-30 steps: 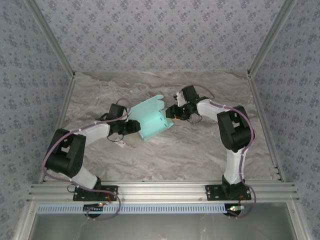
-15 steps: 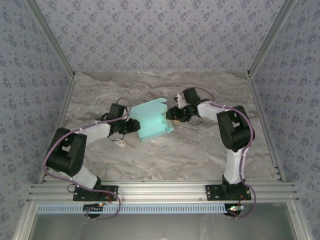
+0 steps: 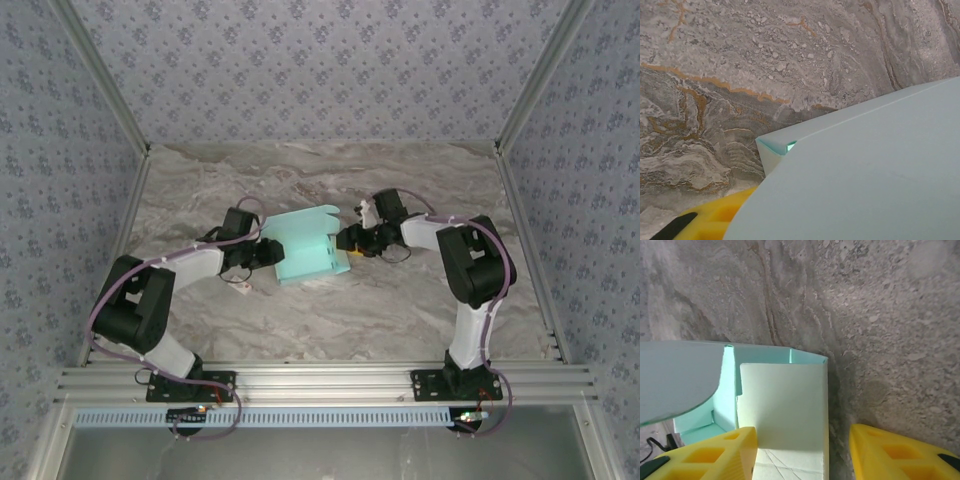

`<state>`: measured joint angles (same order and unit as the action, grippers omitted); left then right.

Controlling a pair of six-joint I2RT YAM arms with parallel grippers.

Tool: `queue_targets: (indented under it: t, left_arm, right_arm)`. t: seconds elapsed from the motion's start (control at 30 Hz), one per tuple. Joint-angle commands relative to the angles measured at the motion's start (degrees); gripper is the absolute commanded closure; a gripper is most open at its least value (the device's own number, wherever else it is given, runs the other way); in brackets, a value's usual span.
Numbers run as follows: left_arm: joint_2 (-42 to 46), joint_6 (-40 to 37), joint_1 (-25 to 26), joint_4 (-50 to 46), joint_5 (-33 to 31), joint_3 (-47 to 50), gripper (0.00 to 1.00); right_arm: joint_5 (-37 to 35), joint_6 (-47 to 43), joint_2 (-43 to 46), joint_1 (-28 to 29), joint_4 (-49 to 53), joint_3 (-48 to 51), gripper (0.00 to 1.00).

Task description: Fold the paper box

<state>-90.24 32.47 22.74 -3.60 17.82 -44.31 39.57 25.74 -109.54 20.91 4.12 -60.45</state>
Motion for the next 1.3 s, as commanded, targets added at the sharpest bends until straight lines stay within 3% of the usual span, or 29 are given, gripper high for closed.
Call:
queue_targets:
  t: [0.0,0.6,0.9,1.27]
  left_arm:
    - [-0.5,0.1,0.5,0.4,-0.7,-0.3,0.65]
    - [-0.5,0.1,0.9,0.4,-1.0,-0.3,0.64]
    - [-0.8,0.6,1.6,0.9,-1.1,-0.2,0.64]
    - [-0.7,0.8,2.3,1.0,-1.0,-0.1,0.64]
  right_arm:
    - [3.0,2.3,3.2,-1.5,-2.9,1.7,0.45]
    - [5.1,5.0,3.9,-1.4,-9.3,8.5,0.4]
    - [7.0,9.2,4.4,-0.1,-15.5,9.9,0.45]
    - [5.2,9.8,5.5,1.9,-14.7,9.5,0.5]
